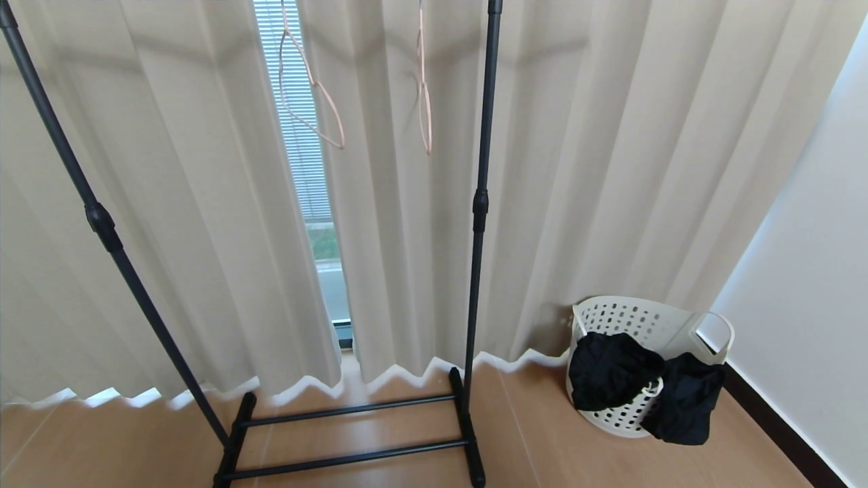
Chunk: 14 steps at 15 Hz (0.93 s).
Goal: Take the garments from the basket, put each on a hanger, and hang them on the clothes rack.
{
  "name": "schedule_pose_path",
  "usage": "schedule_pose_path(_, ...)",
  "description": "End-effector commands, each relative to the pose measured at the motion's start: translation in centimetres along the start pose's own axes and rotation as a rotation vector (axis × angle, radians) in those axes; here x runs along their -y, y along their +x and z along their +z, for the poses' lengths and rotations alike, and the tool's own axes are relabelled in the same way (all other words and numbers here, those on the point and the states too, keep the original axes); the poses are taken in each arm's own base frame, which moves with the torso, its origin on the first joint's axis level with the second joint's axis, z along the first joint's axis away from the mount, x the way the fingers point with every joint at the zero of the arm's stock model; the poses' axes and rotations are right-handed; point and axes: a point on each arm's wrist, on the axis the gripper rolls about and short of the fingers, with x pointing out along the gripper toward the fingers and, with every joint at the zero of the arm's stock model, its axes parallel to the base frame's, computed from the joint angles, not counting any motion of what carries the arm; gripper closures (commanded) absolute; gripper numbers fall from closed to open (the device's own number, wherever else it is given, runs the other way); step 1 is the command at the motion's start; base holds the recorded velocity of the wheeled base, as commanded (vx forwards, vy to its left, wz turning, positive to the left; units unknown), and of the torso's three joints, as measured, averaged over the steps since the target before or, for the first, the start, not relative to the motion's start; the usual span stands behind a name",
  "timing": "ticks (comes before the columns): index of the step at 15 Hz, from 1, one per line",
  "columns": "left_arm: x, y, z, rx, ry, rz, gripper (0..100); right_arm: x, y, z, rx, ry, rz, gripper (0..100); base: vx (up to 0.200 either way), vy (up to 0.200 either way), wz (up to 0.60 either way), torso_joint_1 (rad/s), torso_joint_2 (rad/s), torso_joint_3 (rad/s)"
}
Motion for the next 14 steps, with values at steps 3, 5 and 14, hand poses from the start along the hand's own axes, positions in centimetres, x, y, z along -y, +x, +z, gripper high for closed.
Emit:
schedule_pose_path(3,0.00,0.00,0.00,-0.001,0.000,0.000,0,0.01,0.01,0.00,-0.002,0.005,-0.002,0,0.000,0.000,0.00,-0.066,0.45,0.382)
schedule_pose_path(5,0.00,0.00,0.00,-0.001,0.000,0.000,0,0.01,0.01,0.00,-0.002,0.004,-0.002,0,0.000,0.000,0.00,-0.027,0.20,0.183)
schedule_pose_path(14,0.00,0.00,0.00,-0.001,0.001,0.000,0,0.01,0.01,0.00,-0.002,0.007,-0.002,0,0.000,0.000,-0.27,-0.001,0.02,0.017)
